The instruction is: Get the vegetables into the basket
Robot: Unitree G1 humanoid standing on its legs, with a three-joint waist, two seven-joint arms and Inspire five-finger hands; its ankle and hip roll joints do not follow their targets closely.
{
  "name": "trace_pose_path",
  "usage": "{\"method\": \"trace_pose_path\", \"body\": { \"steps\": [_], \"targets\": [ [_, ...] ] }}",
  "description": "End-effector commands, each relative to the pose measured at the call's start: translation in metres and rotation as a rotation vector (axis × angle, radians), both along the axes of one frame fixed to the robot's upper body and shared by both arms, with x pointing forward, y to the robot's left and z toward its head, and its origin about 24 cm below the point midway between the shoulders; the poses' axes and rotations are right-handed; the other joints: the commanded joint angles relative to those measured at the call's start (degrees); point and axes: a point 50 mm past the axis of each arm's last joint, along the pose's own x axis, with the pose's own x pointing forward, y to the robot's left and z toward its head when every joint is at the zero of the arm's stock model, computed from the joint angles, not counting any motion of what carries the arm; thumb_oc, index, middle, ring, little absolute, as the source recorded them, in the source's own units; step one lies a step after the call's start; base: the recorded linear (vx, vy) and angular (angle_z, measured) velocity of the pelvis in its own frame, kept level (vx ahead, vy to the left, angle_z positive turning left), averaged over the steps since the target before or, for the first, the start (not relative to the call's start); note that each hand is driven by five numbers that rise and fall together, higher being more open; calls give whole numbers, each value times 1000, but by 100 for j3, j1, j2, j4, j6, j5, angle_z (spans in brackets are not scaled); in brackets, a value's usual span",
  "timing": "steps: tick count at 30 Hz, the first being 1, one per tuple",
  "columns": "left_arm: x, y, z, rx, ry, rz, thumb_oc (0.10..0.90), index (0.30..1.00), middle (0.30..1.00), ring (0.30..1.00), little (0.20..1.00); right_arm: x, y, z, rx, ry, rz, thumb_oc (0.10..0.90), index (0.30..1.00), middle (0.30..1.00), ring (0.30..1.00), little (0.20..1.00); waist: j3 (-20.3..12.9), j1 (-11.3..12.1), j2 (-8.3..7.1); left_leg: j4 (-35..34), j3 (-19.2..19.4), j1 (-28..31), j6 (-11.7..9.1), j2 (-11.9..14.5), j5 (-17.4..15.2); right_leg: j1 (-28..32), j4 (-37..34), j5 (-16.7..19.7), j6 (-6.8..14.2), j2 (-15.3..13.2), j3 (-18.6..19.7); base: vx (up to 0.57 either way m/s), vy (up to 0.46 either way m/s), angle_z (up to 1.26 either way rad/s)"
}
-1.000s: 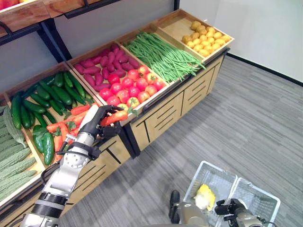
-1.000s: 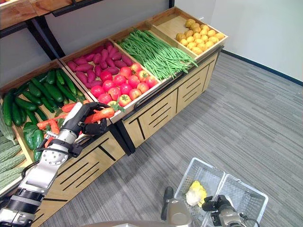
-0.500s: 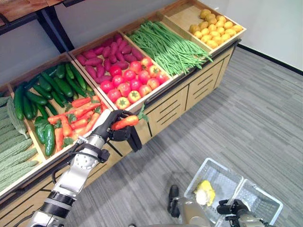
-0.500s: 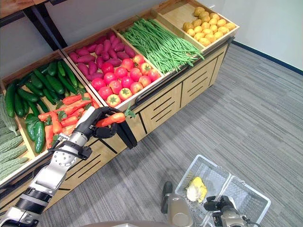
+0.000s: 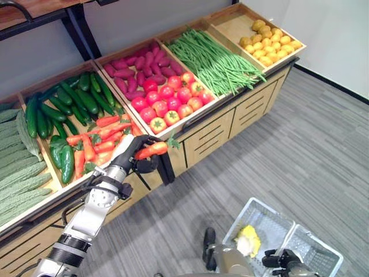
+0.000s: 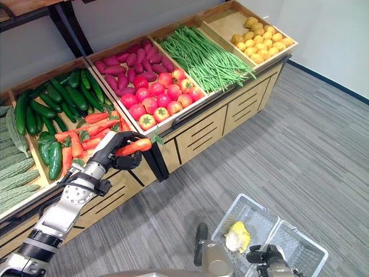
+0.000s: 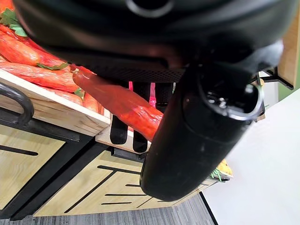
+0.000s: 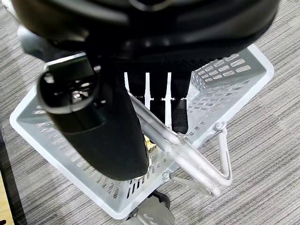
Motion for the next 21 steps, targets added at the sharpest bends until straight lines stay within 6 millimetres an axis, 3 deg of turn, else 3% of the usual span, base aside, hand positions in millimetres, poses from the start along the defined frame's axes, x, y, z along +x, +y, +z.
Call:
{"method": "trace_pose_path", "body": {
  "steps": [1, 9, 21],
  "targets": [
    [4, 11, 48, -2, -222, 14, 400, 300, 300, 300, 300, -24, 7, -8, 4, 95, 64, 400, 300, 300, 300, 300, -229, 46, -296, -163, 121, 35, 16, -292, 245, 1255, -817, -43, 539, -501, 519, -3, 110, 3],
    [-2, 21, 49, 29, -230, 48, 400, 300, 300, 300, 300, -18, 17, -10, 8, 117, 151, 400, 300, 300, 300, 300, -217, 288, -543, -275, 27, 28, 130, -468, 197, 1219, -897, 165, 662, -638, 574, -34, 56, 1],
    [-15, 36, 47, 40, -227, 109, 400, 300, 300, 300, 300, -5, 29, -12, 23, 131, 249, 400, 300, 300, 300, 300, -187, 591, -628, -294, -373, -72, 212, -642, 220, 1349, -893, 191, 686, -869, 354, -47, 20, 17]
  ]
}}
